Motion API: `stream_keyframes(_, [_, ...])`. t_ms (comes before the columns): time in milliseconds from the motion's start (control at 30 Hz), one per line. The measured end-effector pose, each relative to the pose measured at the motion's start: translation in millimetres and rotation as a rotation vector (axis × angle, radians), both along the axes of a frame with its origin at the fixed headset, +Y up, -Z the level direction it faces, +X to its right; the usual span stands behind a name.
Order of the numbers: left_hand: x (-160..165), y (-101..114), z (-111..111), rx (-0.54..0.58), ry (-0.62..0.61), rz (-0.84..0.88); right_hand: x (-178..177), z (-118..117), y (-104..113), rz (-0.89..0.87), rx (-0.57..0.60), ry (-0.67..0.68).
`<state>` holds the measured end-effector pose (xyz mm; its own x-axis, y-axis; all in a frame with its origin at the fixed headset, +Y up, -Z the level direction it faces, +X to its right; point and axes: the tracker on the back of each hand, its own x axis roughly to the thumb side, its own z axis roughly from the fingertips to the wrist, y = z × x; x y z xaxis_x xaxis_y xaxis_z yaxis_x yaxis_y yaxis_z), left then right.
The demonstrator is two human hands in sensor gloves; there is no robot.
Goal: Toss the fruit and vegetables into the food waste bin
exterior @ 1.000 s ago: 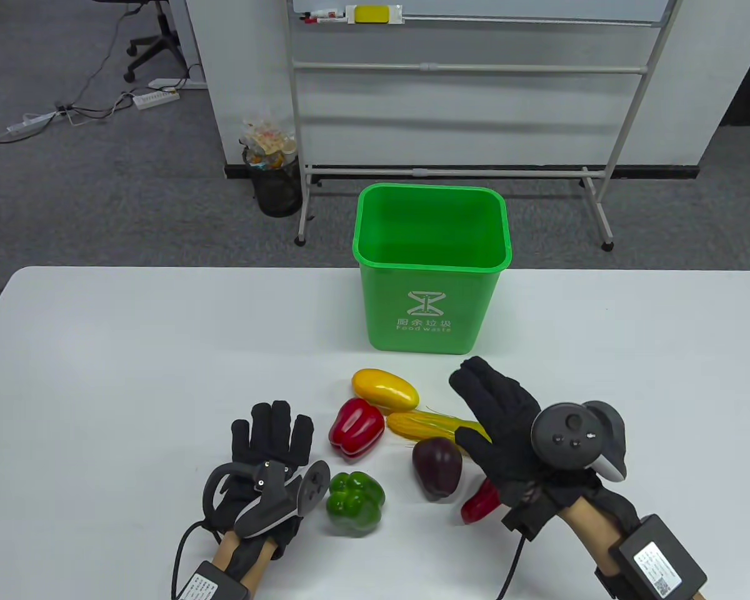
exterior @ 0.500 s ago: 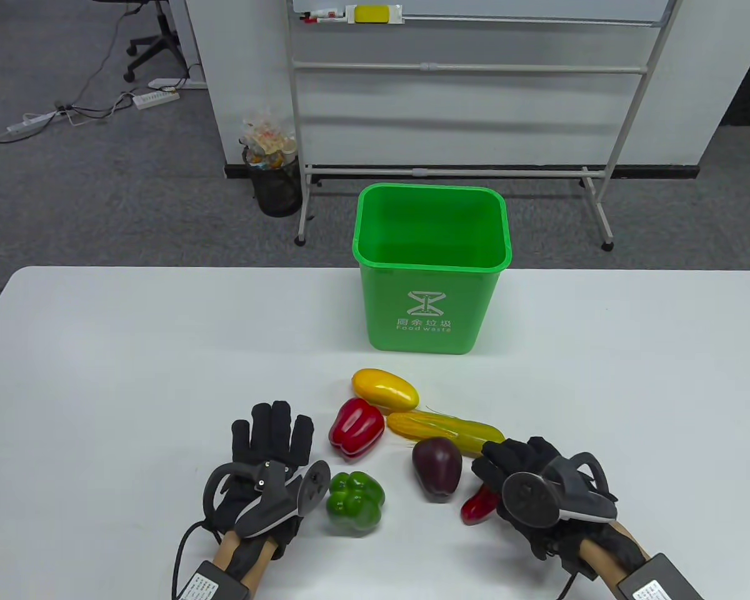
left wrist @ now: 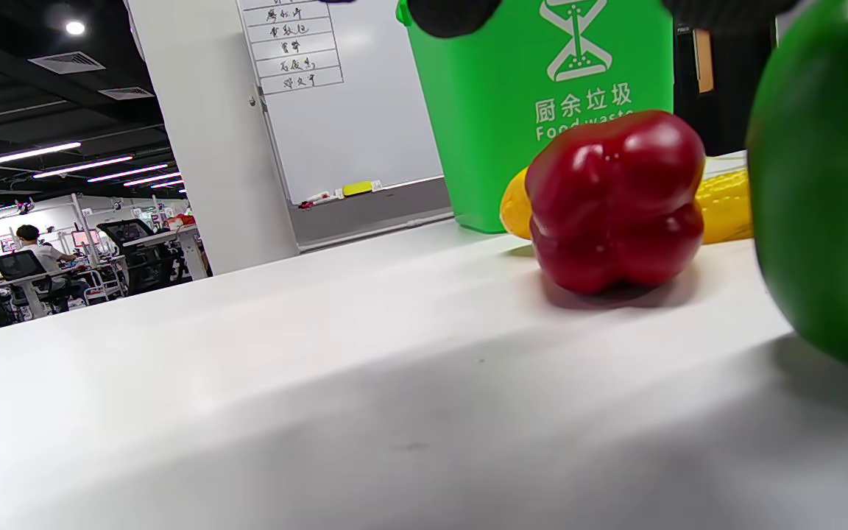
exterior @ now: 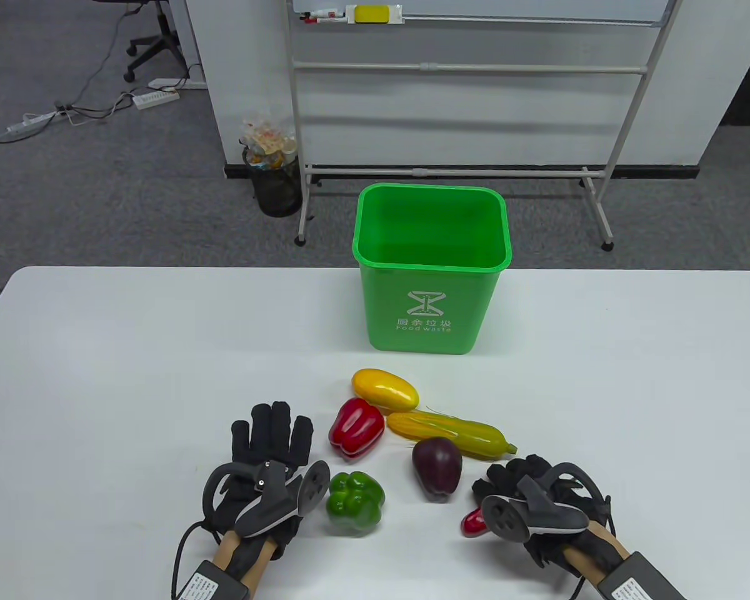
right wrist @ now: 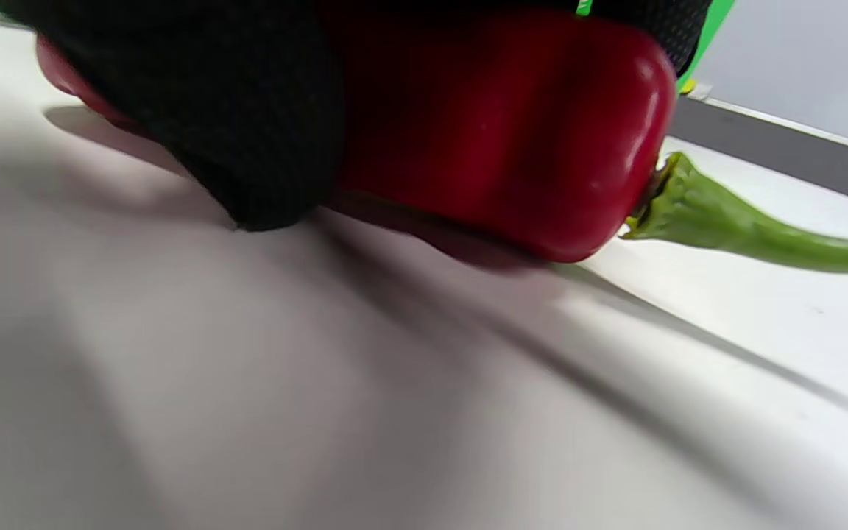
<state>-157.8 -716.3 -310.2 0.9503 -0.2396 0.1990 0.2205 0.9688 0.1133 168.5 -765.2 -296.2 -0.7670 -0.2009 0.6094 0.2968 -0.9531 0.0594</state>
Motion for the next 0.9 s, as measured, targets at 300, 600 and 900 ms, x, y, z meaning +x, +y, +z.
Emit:
stream_keyframes(300, [2,-1,0,-0.006,-0.005,-0.003,-21,32,20,-0.316,-0.257,0.139])
stream_keyframes(600, [-3,1,-1,0.001,0.003,0.020,-16,-59,185,-1.809,-0.718,0.163])
stream_keyframes(900, [-4,5,0,0.008,-0.003,0.042,-3,-132,230,-1.736,-0.441,-0.544])
